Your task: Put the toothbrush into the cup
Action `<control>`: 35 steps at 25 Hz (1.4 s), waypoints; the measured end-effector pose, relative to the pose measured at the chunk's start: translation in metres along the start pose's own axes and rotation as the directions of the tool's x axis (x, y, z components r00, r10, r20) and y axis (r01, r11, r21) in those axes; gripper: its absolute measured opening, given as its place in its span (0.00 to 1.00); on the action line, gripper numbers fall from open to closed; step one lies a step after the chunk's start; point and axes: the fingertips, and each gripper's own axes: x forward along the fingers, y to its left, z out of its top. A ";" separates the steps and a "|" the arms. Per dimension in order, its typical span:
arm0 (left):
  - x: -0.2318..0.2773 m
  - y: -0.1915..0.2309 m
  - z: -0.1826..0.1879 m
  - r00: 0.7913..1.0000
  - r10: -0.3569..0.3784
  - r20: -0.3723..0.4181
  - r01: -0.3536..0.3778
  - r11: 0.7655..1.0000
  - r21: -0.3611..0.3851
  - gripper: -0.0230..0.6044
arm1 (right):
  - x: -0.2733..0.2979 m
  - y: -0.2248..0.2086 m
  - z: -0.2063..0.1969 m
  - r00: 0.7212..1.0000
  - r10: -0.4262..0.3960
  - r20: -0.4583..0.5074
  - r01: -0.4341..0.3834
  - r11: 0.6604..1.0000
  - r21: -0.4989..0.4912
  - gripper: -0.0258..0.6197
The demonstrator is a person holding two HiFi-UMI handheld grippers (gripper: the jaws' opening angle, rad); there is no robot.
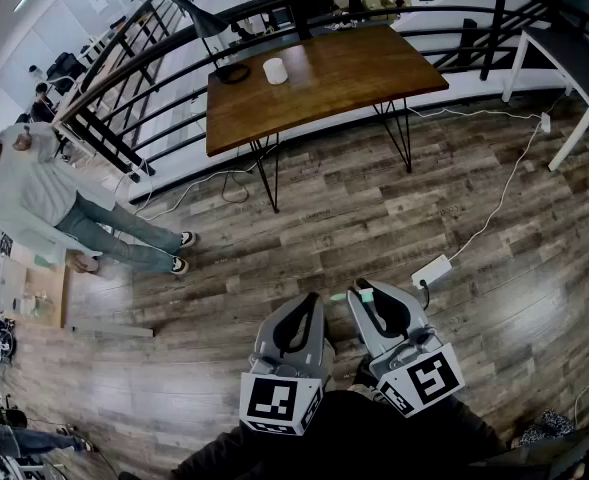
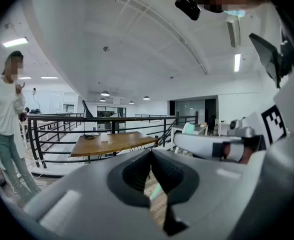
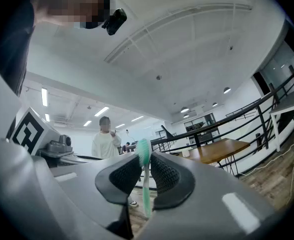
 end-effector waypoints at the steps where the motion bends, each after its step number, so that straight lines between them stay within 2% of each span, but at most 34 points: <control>1: 0.003 0.007 0.001 1.000 0.001 0.007 -0.001 1.000 -0.002 0.05 | 0.005 0.001 -0.001 1.000 0.000 0.000 0.000 1.000 -0.006 0.13; 8: 0.038 0.053 0.018 0.997 -0.030 0.065 0.031 0.999 -0.011 0.05 | 0.059 -0.004 -0.003 1.000 -0.013 -0.006 0.013 0.999 -0.033 0.13; 17: 0.086 0.122 0.028 0.995 -0.058 0.080 0.063 0.997 -0.054 0.05 | 0.141 -0.017 -0.018 0.997 -0.028 -0.069 0.026 0.999 -0.031 0.13; 24: 0.106 0.172 0.053 0.987 -0.082 0.140 0.090 0.994 -0.057 0.05 | 0.197 -0.011 -0.002 0.998 -0.039 -0.055 0.035 0.996 -0.079 0.13; 29: 0.110 0.199 0.059 0.983 -0.098 0.156 0.108 0.993 -0.054 0.05 | 0.223 0.005 0.006 0.998 -0.043 -0.041 0.038 0.993 -0.109 0.13; 35: 0.112 0.209 0.050 0.982 -0.118 0.150 0.130 0.989 -0.071 0.05 | 0.231 0.007 0.004 0.997 -0.069 -0.038 0.064 0.990 -0.126 0.13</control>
